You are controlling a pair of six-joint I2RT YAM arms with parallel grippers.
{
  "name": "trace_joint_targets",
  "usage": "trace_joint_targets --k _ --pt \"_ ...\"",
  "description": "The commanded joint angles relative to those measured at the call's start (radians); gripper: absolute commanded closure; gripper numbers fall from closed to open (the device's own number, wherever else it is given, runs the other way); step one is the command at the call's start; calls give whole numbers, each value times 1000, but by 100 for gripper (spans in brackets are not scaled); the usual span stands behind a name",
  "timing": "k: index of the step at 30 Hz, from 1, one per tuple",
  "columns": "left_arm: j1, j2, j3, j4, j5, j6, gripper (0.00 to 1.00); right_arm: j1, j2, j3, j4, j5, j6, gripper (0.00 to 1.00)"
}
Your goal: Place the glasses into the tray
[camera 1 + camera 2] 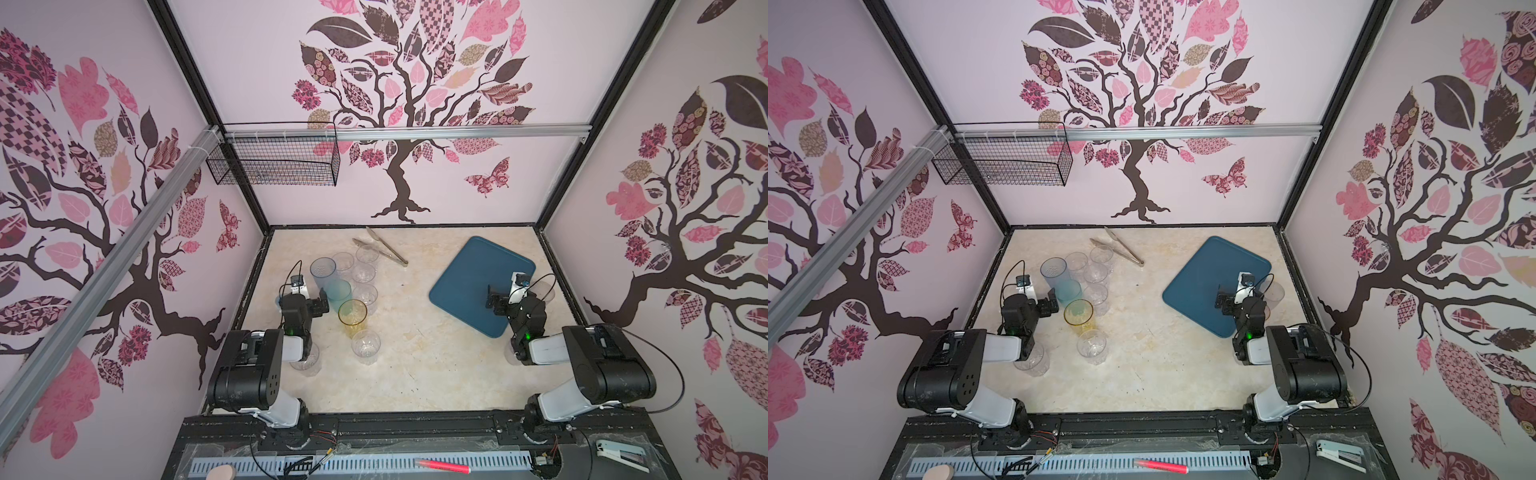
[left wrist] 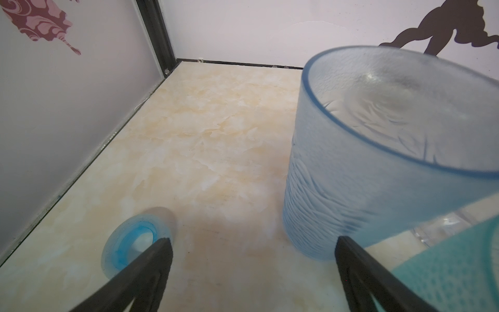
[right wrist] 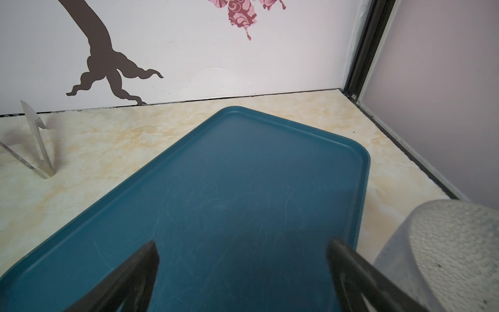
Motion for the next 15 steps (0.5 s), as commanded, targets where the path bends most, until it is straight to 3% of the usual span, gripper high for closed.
trace_joint_targets --k 1,15 --pt "2 7 34 23 0 8 2 6 20 23 8 1 8 1" --pt "4 8 33 24 1 5 2 5 20 21 11 1 14 0"
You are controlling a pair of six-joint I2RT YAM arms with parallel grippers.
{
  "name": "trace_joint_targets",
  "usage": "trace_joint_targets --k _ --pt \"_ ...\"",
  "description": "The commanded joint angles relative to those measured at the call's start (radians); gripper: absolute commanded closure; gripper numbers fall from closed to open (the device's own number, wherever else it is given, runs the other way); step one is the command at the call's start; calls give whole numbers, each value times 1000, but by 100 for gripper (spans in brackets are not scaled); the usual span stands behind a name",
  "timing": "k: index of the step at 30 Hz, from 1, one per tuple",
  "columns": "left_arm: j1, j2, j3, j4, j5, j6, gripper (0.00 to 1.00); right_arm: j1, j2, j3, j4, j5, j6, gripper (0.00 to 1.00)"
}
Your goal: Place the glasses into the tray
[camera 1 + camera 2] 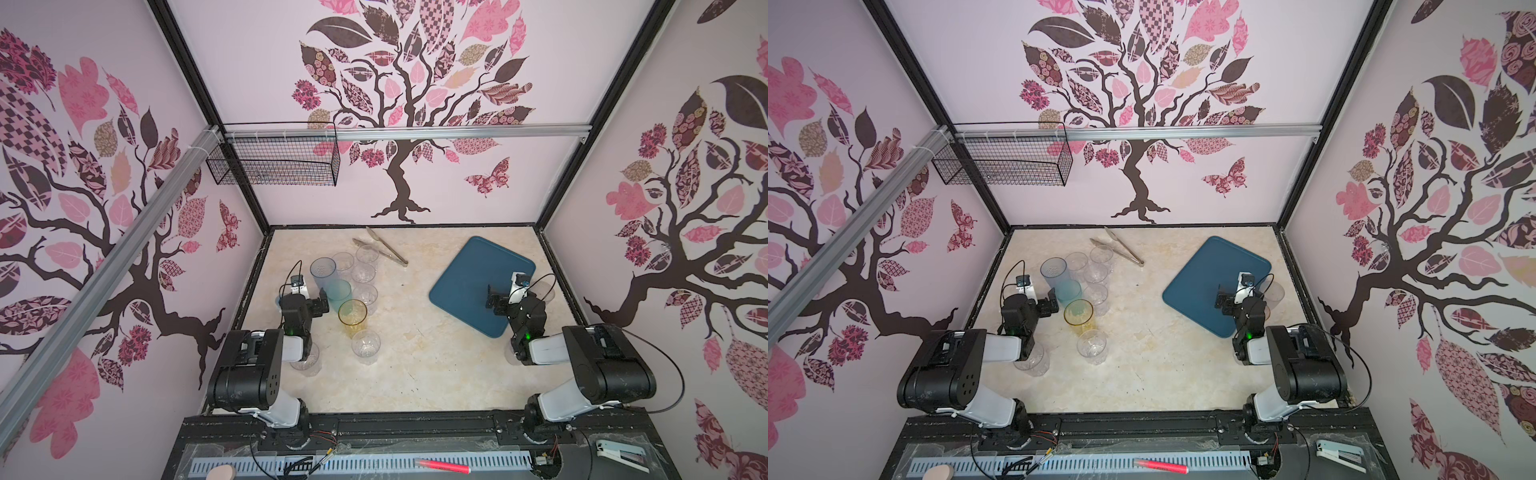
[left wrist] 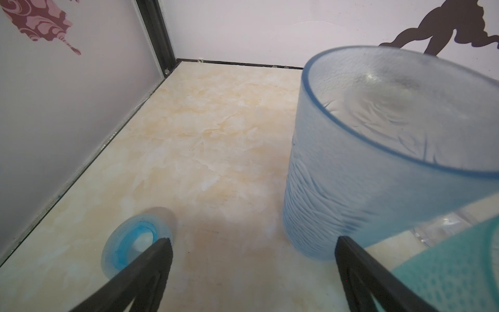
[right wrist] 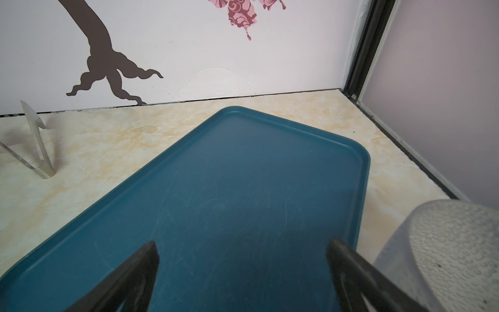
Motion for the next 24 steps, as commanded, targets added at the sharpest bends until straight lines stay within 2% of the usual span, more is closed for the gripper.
trace_joint_targets --k 1,8,14,19,20,24 --pt "5 8 33 23 4 4 2 6 20 21 12 4 14 0" --pt "38 8 26 38 66 -10 2 5 23 23 9 7 13 0" --pt "30 -13 15 55 34 -10 2 9 12 10 24 23 11 1" --pt "-3 -124 41 -102 10 21 2 17 -6 -27 102 56 15 1" --pt "-15 -132 35 -102 -13 22 2 24 -37 -21 74 68 7 0" --pt "-36 -168 17 -107 -52 23 2 35 -166 89 -260 92 10 0"
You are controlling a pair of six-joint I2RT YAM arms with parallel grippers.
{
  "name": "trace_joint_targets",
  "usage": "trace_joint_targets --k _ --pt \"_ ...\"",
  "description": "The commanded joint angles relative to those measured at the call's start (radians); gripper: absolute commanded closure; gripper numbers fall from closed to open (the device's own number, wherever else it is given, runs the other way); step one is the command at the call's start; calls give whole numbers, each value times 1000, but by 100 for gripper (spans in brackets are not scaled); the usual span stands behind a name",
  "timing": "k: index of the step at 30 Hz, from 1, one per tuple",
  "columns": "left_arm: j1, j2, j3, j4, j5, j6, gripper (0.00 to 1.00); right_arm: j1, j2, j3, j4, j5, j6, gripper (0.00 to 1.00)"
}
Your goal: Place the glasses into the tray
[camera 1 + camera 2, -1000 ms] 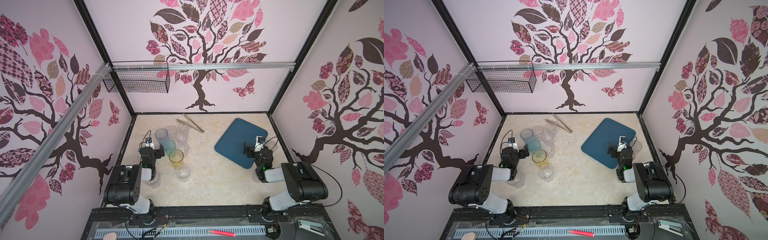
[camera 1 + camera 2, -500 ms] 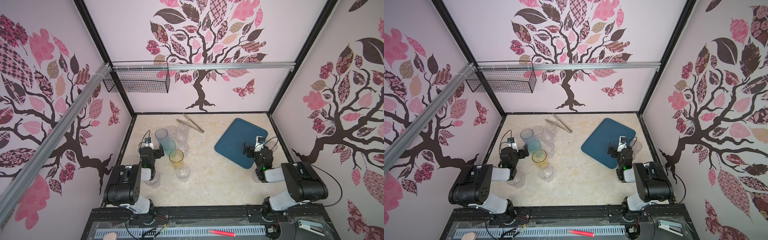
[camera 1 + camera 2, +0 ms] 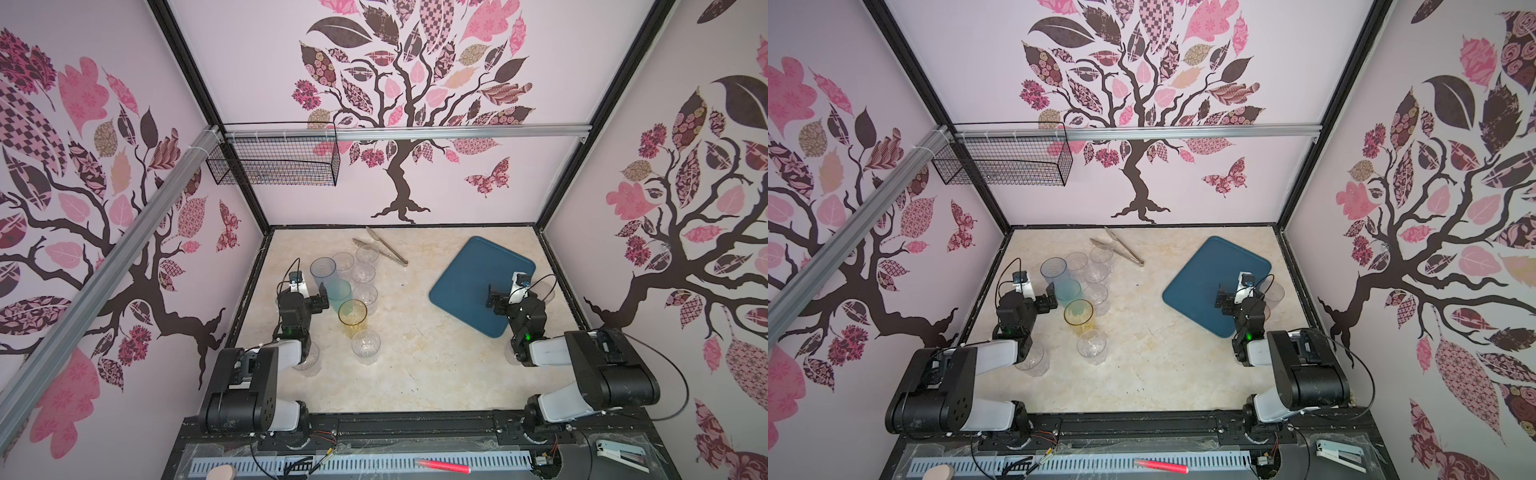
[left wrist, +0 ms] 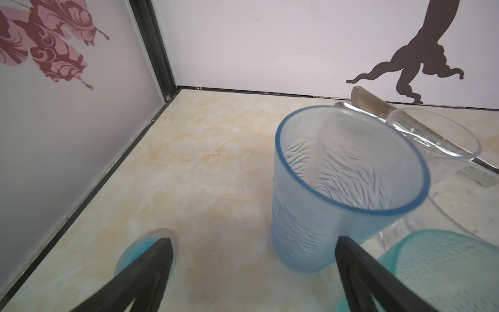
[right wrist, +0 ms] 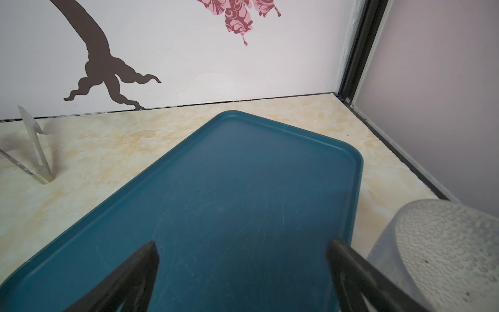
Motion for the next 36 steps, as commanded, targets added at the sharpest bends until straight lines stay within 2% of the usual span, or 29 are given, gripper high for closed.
trace_joint_targets --k 1,4,12,16,20,23,25,26,27,28,29,31,34,36 --pt "-17 -34 12 -40 -55 16 2 24 -96 76 -178 59 2 1" --pt "-34 -82 3 -61 -89 16 2 51 -96 63 -154 100 -11 1" --pt "-72 -183 -13 -144 -175 -20 2 111 -151 90 -231 179 -1 1" --pt "-112 -276 -22 -217 -274 -37 2 116 -199 108 -256 220 133 0" --pt "-148 -390 -22 -307 -351 -79 2 118 -274 214 -501 257 328 0" --pt "-152 -471 6 -410 -400 -139 2 119 -321 280 -648 200 465 1" --pt "-154 -529 51 -533 -454 -217 2 118 -347 285 -650 97 566 1" --pt "-153 -550 73 -579 -468 -247 2 116 -358 277 -663 79 659 1" --pt "-154 -569 100 -653 -479 -281 2 101 -368 256 -658 18 779 1" --pt "-153 -579 130 -707 -484 -311 2 61 -368 215 -538 -143 811 0" --pt "-154 -586 161 -749 -482 -330 2 52 -361 194 -468 -221 843 1" --pt "-152 -591 252 -880 -450 -378 2 80 -351 258 -586 -263 829 1" --pt "-153 -574 384 -1034 -359 -375 2 134 -332 412 -892 -203 710 1" --pt "-151 -565 449 -1111 -362 -398 2 135 -329 463 -1001 -205 667 1"
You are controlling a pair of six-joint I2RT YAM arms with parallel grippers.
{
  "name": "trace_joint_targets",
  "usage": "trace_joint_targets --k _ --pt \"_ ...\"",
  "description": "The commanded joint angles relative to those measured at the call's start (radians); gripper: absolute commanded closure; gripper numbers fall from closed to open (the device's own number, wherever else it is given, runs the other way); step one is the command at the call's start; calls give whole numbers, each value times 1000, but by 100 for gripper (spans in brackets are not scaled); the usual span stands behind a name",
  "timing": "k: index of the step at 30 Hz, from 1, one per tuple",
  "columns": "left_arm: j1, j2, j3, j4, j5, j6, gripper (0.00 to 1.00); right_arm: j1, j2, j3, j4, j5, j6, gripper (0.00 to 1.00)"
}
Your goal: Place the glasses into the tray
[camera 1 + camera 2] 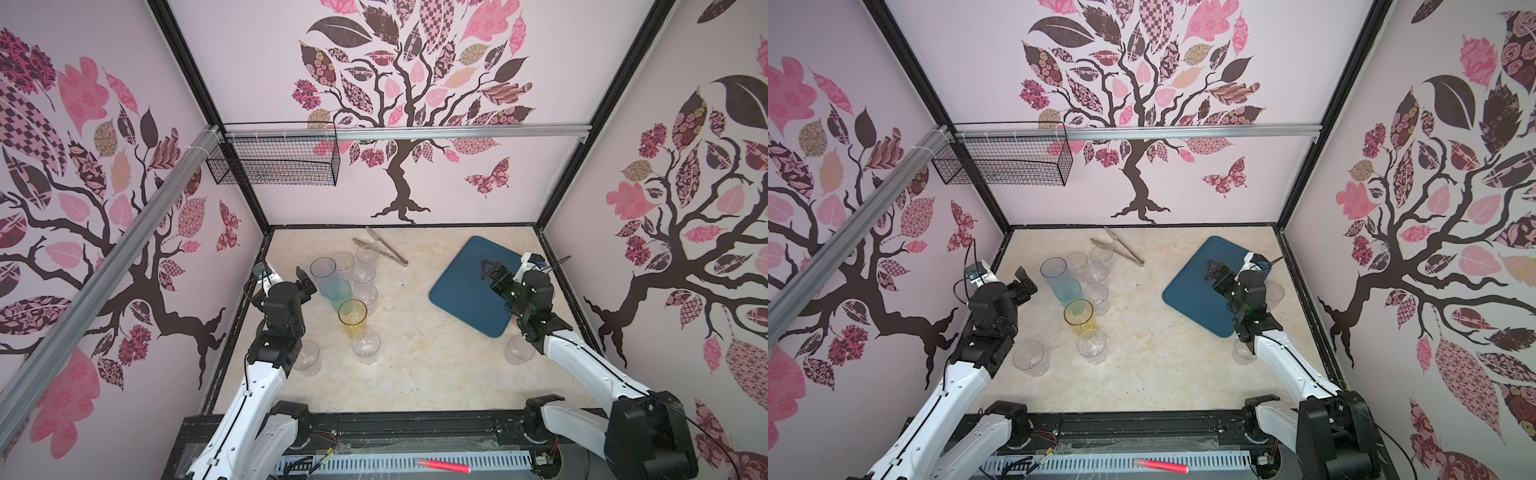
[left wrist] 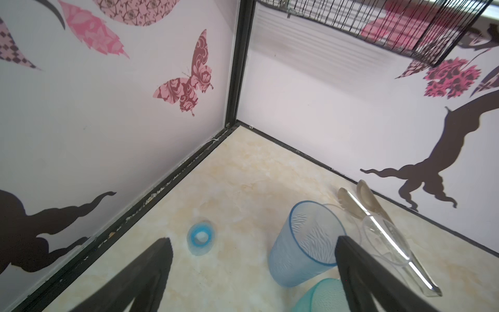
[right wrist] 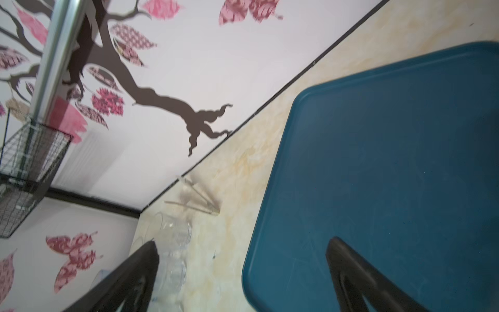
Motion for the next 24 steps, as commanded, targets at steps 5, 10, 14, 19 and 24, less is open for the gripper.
trace_joint_targets --k 5,10,14,19,24 --pt "59 -29 166 -289 108 -48 10 21 34 152 -387 -158 -180 1" --pt "51 17 287 -406 197 21 17 68 91 142 -518 -131 -255 12" --pt "5 63 328 -453 275 30 19 129 204 188 -586 -113 -304 12" --pt "-51 83 303 -414 342 -3 20 154 369 239 -611 -117 -309 11" --pt "-63 95 263 -368 421 -36 20 154 454 267 -603 -97 -315 10"
